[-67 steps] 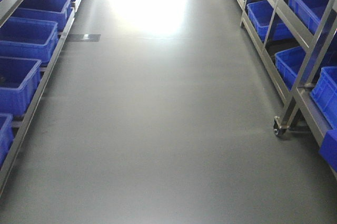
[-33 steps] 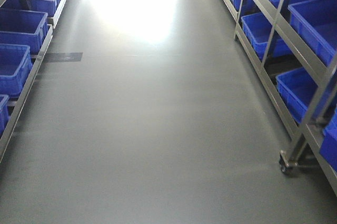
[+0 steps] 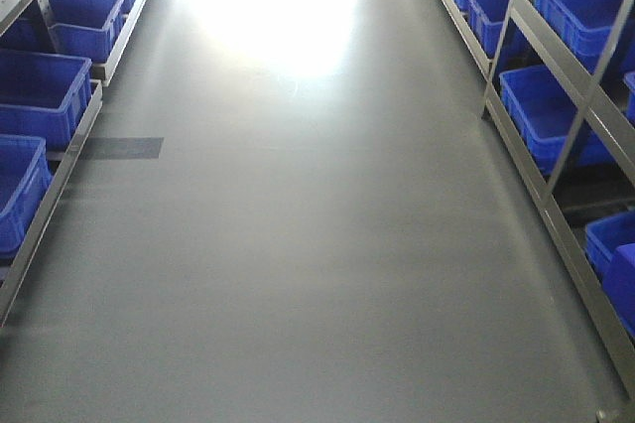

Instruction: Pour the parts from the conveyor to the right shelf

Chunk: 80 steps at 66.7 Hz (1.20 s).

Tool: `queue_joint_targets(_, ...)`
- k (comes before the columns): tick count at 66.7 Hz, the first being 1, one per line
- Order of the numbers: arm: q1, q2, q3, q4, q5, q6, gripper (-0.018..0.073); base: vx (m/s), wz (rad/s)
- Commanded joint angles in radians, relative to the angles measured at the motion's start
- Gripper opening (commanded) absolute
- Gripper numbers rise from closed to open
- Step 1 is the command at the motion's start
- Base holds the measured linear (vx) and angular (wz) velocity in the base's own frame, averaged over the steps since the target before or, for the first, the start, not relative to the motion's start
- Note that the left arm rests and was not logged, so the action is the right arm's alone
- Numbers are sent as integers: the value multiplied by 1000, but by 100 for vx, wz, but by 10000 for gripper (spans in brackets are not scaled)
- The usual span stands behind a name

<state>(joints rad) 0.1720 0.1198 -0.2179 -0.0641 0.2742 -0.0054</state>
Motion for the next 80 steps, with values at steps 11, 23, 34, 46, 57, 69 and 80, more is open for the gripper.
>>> queue_joint_targets(11,1,10,-29,-6,-80,-10,-8,61,2)
queue_joint_targets(23,1,10,-29,-6,-80,-10,-8,62,-2)
queue_joint_targets(34,1,10,-29,-6,-80,-10,-8,62,-4)
queue_joint_targets(46,1,10,-29,-6,-80,-10,-8,60,-3)
queue_joint_targets(57,1,10,-29,-5,-80,-10,-8,59,-1)
queue_joint_targets(69,1,10,-29,-5,-80,-10,-8,58,3)
queue_joint_targets(80,1,10,-29,-5,-80,-10,-8,56,4)
